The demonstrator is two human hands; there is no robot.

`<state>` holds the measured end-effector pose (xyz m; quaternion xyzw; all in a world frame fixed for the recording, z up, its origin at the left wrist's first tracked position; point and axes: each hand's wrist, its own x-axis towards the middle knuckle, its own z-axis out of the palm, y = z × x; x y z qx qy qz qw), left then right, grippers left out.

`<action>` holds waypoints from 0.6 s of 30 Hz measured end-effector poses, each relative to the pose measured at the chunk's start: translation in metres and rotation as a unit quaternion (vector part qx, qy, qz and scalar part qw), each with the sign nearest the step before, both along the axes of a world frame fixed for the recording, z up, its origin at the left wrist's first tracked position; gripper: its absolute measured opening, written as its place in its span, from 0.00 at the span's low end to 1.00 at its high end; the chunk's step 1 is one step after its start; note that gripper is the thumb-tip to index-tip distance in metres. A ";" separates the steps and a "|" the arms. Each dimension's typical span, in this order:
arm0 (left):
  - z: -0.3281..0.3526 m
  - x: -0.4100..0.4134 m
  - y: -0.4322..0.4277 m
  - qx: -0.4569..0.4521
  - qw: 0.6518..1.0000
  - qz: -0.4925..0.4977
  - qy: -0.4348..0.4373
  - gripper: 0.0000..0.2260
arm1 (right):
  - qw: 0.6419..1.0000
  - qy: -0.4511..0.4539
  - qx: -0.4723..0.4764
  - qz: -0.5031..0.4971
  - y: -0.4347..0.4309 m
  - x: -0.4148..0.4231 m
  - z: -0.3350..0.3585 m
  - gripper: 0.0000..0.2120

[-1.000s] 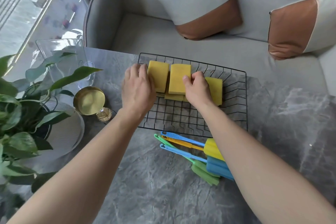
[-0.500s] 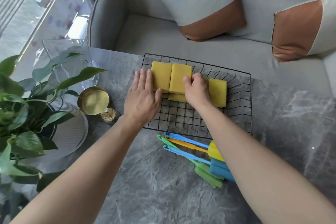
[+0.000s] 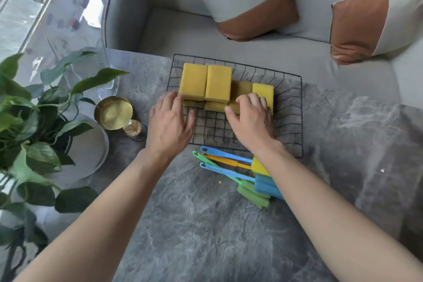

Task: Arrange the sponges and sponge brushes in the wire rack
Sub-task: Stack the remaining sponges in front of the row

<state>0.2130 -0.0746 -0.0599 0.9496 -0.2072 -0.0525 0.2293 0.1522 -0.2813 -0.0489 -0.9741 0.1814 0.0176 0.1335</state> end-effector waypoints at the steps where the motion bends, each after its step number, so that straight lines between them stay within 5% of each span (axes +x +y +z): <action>1: 0.002 -0.012 0.003 -0.001 1.000 -0.014 -0.008 0.21 | 1.000 0.006 -0.009 0.010 0.001 -0.014 0.002 0.20; 12: -0.005 -0.128 0.014 -0.011 0.983 -0.175 0.058 0.13 | 0.996 0.046 -0.066 0.029 -0.002 -0.151 0.007 0.16; 18: -0.008 -0.145 -0.012 -0.023 0.971 -0.211 0.108 0.15 | 0.997 0.081 -0.017 -0.001 -0.015 -0.179 0.005 0.21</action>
